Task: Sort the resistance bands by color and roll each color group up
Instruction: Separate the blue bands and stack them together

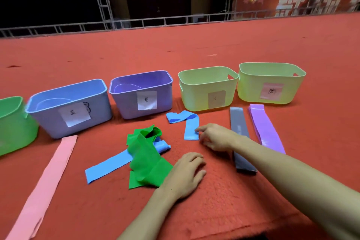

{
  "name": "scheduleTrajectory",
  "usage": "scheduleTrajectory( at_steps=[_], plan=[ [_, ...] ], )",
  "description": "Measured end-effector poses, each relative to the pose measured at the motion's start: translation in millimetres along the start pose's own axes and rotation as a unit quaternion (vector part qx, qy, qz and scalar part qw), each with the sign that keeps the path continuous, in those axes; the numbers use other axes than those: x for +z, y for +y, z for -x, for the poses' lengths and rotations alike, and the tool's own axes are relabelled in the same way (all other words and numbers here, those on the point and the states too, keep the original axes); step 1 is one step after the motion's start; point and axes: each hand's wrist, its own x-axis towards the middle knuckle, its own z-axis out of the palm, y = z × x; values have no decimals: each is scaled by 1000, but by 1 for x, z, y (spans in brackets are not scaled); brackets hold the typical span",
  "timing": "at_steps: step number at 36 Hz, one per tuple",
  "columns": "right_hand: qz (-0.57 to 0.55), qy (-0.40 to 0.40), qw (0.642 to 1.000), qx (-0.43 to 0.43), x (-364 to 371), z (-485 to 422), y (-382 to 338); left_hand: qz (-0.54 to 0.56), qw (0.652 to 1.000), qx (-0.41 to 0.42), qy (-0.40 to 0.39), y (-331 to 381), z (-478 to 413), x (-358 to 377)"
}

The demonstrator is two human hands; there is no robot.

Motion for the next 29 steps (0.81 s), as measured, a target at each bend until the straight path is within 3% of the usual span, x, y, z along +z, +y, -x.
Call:
scheduleTrajectory(
  at_steps=[13,18,23,29],
  plan=[
    [26,39,999,12,13,-6,0,86,990,-63,93,-11,-4,0],
    [-3,145,989,-31,5,0,-4,119,980,-88,133,-11,-4,1],
    [-96,297,950,-29,-14,13,-13,195,950,-125,210,-14,-6,-7],
    [-239,331,912,41,-39,37,-29,205,937,-105,262,-5,-14,-36]
  ],
)
